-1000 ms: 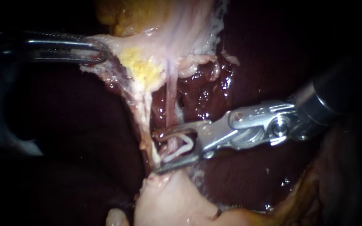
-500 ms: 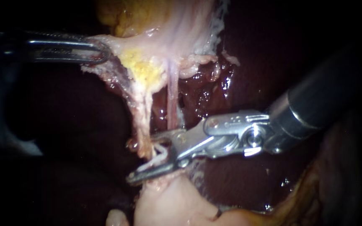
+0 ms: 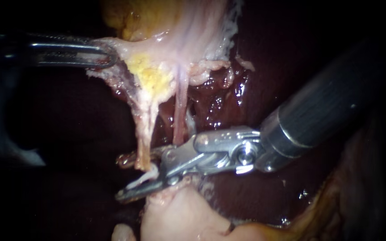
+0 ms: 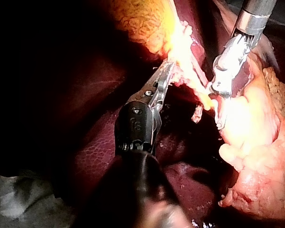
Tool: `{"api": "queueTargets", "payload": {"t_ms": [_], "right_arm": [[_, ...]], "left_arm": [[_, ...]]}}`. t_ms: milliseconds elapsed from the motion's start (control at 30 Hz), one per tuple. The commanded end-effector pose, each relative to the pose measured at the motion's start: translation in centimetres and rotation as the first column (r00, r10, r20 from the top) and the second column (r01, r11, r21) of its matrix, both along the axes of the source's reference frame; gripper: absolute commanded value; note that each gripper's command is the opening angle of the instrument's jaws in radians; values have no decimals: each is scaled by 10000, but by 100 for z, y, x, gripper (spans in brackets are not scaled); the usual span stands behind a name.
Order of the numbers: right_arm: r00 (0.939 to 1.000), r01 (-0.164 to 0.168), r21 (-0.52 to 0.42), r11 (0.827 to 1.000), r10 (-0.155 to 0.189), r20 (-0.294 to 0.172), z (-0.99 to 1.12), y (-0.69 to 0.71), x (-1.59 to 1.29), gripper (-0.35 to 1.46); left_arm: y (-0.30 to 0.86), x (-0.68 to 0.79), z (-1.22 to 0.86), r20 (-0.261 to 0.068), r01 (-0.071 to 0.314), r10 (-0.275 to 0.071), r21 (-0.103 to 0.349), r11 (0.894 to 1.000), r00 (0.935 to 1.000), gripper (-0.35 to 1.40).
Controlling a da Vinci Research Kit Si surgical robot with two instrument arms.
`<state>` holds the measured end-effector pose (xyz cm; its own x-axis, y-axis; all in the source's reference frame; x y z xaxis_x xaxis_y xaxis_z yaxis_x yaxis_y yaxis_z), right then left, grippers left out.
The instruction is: Clipping first clip left tube
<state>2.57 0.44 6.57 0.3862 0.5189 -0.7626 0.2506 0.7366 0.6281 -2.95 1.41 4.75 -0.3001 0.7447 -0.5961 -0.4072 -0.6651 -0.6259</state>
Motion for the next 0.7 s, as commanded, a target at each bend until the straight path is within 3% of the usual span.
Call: {"api": "queueTargets", "payload": {"t_ms": [33, 200, 367, 700], "right_arm": [[10000, 10, 3, 10000, -10, -4, 0, -1, 1, 42], [10000, -25, 136, 9999, 25, -45, -3, -3, 1, 42], [9989, -207, 585, 9981, 230, -398, -18, -8, 1, 42], [9947, 649, 916, 9937, -572, -849, -53, -20, 3, 41]], "left_arm": [[0, 0, 0, -4, 5, -5, -3, 10000, 10000, -35], [0, 0, 0, -4, 4, -4, -3, 10000, 10000, -35], [0, 0, 1, -23, 24, -24, -14, 10000, 10000, -35], [2, 1, 2, -21, 20, -20, -15, 10000, 10000, -35]]}}
